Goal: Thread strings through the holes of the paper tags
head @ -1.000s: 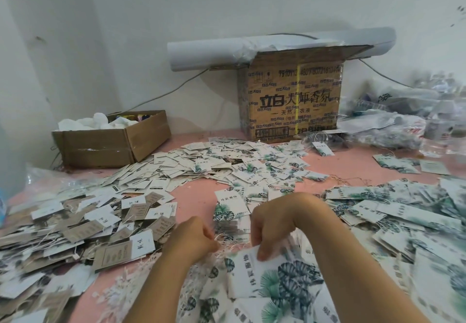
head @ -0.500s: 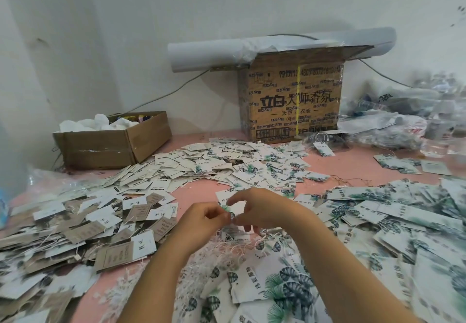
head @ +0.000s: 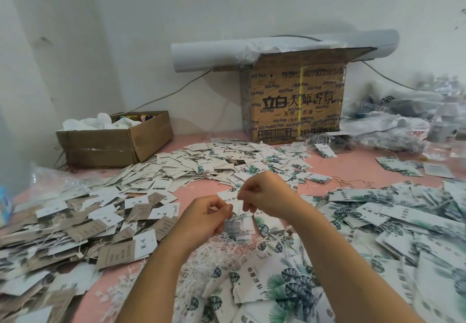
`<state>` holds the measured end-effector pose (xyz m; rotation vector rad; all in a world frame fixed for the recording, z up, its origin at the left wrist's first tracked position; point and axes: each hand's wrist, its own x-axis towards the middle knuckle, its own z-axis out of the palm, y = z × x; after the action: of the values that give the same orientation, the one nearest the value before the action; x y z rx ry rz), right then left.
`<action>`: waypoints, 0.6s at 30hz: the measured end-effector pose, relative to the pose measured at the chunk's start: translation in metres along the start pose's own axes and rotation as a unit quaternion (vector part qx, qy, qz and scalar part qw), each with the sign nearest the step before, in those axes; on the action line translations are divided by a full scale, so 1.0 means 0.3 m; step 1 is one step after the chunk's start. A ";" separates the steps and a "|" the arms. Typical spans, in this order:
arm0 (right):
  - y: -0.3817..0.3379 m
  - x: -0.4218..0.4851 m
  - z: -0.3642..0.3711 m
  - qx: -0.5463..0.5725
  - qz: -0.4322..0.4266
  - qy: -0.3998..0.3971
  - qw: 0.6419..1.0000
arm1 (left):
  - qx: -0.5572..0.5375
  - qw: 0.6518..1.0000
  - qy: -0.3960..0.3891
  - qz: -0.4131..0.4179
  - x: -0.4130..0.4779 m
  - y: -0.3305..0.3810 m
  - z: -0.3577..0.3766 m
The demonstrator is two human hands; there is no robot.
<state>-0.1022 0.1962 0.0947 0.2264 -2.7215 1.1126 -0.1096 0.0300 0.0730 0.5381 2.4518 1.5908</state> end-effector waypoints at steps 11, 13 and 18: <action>0.007 0.001 -0.035 0.430 0.071 0.113 0.893 | 0.034 0.999 -0.035 0.000 0.008 -0.031 -0.004; 0.010 0.002 -0.035 0.498 0.084 0.107 0.856 | 0.054 0.997 -0.047 0.000 0.006 -0.041 -0.006; 0.038 0.008 -0.036 0.652 0.122 0.079 0.744 | 0.092 0.992 -0.079 -0.019 0.006 -0.058 -0.007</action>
<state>-0.1057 0.2118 0.0952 -0.0684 -1.3421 2.7325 -0.1156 0.0226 0.0581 0.6161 2.4846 1.2632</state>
